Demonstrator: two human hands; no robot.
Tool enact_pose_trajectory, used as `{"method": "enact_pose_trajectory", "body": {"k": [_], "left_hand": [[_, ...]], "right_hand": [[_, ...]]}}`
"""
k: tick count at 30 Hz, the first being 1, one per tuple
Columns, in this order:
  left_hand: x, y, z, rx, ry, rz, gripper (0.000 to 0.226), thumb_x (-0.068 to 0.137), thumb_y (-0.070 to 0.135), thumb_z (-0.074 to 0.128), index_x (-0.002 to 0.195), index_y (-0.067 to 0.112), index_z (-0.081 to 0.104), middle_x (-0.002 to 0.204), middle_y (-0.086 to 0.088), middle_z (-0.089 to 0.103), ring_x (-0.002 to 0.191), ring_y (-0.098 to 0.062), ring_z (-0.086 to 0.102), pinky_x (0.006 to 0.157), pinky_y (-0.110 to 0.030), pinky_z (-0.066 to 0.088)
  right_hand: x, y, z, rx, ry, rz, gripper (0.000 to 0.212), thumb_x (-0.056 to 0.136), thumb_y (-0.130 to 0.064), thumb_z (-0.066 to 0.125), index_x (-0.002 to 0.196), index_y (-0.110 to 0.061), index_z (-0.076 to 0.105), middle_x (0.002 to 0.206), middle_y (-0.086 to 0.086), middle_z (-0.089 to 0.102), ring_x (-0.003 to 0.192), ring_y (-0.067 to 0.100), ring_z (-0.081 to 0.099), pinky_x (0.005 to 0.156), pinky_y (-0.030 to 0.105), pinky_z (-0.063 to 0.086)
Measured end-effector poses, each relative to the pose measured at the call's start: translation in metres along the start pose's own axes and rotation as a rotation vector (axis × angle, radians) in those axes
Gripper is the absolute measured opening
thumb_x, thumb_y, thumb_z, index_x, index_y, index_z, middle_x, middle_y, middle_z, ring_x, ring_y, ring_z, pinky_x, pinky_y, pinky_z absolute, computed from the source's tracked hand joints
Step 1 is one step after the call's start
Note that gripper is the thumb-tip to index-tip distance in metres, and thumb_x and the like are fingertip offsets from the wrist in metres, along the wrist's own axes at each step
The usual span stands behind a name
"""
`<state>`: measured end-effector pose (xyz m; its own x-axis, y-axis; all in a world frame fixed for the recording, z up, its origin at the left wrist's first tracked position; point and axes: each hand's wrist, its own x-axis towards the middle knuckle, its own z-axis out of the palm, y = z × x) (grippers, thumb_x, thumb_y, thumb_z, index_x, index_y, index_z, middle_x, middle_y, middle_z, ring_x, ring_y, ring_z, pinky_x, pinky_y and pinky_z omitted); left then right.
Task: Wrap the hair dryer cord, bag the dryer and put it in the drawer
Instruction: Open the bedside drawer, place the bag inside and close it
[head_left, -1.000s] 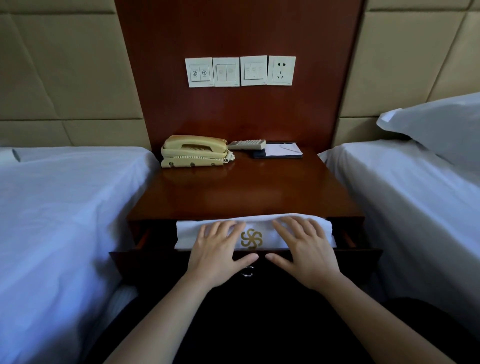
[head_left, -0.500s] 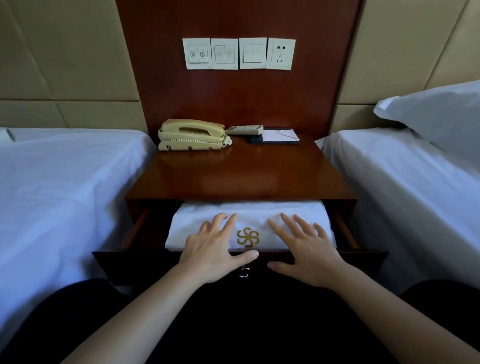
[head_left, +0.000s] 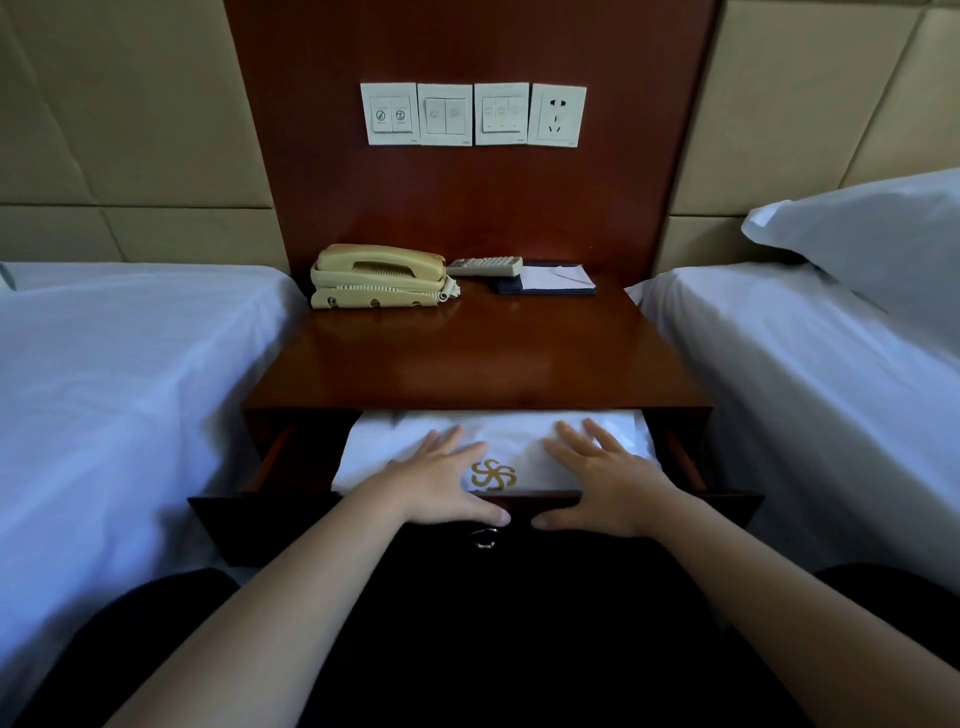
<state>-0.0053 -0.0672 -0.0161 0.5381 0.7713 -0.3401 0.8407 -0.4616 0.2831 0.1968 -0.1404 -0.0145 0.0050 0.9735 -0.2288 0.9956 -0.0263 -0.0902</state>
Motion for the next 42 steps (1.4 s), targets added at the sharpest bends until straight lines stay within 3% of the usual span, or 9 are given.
{"method": "enact_pose_trajectory", "body": {"k": [14,17,20,23,28,31,33,36,42], "left_hand": [[0.011,-0.005,-0.001,0.209,0.333,0.009,0.096,0.068,0.081,0.047,0.146,0.029,0.025,0.153,0.008,0.030,0.139,-0.017,0.031,0.107,-0.038,0.030],[0.013,-0.012,0.005,0.406,0.552,0.120,0.094,0.066,0.085,0.023,0.135,0.024,0.041,0.133,0.004,0.050,0.124,-0.020,0.044,0.100,-0.037,0.027],[0.023,-0.019,0.009,0.444,0.740,0.185,0.082,0.068,0.082,0.031,0.116,0.019,0.055,0.110,0.000,0.059,0.103,-0.023,0.058,0.094,-0.038,0.028],[0.031,-0.021,0.006,0.459,0.746,0.157,0.091,0.070,0.082,0.029,0.126,0.015,0.052,0.122,-0.004,0.059,0.116,-0.023,0.057,0.105,-0.046,0.035],[0.041,-0.022,-0.004,0.453,0.564,0.143,0.103,0.071,0.083,0.017,0.151,0.020,0.011,0.160,-0.002,0.014,0.148,-0.019,0.012,0.118,-0.046,0.002],[0.050,-0.026,-0.008,0.424,0.563,0.160,0.100,0.071,0.082,0.014,0.152,0.023,0.010,0.161,0.001,0.012,0.148,-0.018,0.010,0.118,-0.040,0.010],[0.055,-0.028,-0.006,0.419,0.632,0.171,0.097,0.073,0.083,0.012,0.148,0.022,0.029,0.154,-0.001,0.033,0.143,-0.020,0.029,0.113,-0.039,0.029],[0.066,-0.029,0.001,0.394,0.760,0.174,0.081,0.077,0.076,0.029,0.130,0.021,0.057,0.131,-0.001,0.062,0.122,-0.021,0.058,0.095,-0.038,0.050],[0.076,-0.025,0.002,0.377,0.871,0.167,0.068,0.065,0.061,0.071,0.118,0.019,0.067,0.120,-0.002,0.069,0.113,-0.023,0.064,0.087,-0.038,0.055]], "right_hand": [[0.015,0.006,0.006,-0.141,0.225,0.001,0.099,0.071,-0.082,0.035,0.147,-0.019,0.023,0.157,-0.008,0.020,0.142,0.018,0.023,0.107,0.038,0.034],[0.020,0.005,0.014,-0.201,0.421,-0.012,0.096,0.064,-0.085,0.022,0.121,-0.016,0.057,0.129,-0.003,0.060,0.117,0.022,0.054,0.095,0.038,0.043],[0.029,0.012,0.019,-0.213,0.604,-0.045,0.082,0.066,-0.082,0.030,0.101,-0.018,0.066,0.098,-0.003,0.070,0.095,0.021,0.062,0.089,0.035,0.044],[0.035,0.016,0.019,-0.216,0.705,-0.050,0.082,0.066,-0.082,0.038,0.112,-0.018,0.059,0.106,0.002,0.062,0.102,0.024,0.056,0.094,0.036,0.035],[0.049,0.018,0.012,-0.232,0.594,0.024,0.100,0.070,-0.087,0.021,0.134,-0.016,0.048,0.129,0.008,0.059,0.120,0.030,0.056,0.099,0.044,0.045],[0.058,0.020,0.010,-0.236,0.553,0.043,0.099,0.072,-0.086,0.014,0.136,-0.019,0.047,0.136,0.005,0.056,0.126,0.031,0.052,0.100,0.047,0.044],[0.062,0.020,0.010,-0.219,0.563,0.043,0.095,0.071,-0.086,0.019,0.133,-0.020,0.050,0.135,0.005,0.057,0.124,0.031,0.053,0.098,0.048,0.044],[0.068,0.019,0.008,-0.167,0.603,0.031,0.087,0.068,-0.082,0.035,0.126,-0.021,0.056,0.131,0.004,0.060,0.122,0.032,0.055,0.097,0.050,0.045],[0.081,0.016,0.003,-0.138,0.675,0.004,0.067,0.059,-0.066,0.071,0.105,-0.018,0.063,0.116,0.004,0.068,0.113,0.032,0.062,0.090,0.049,0.052]]}}
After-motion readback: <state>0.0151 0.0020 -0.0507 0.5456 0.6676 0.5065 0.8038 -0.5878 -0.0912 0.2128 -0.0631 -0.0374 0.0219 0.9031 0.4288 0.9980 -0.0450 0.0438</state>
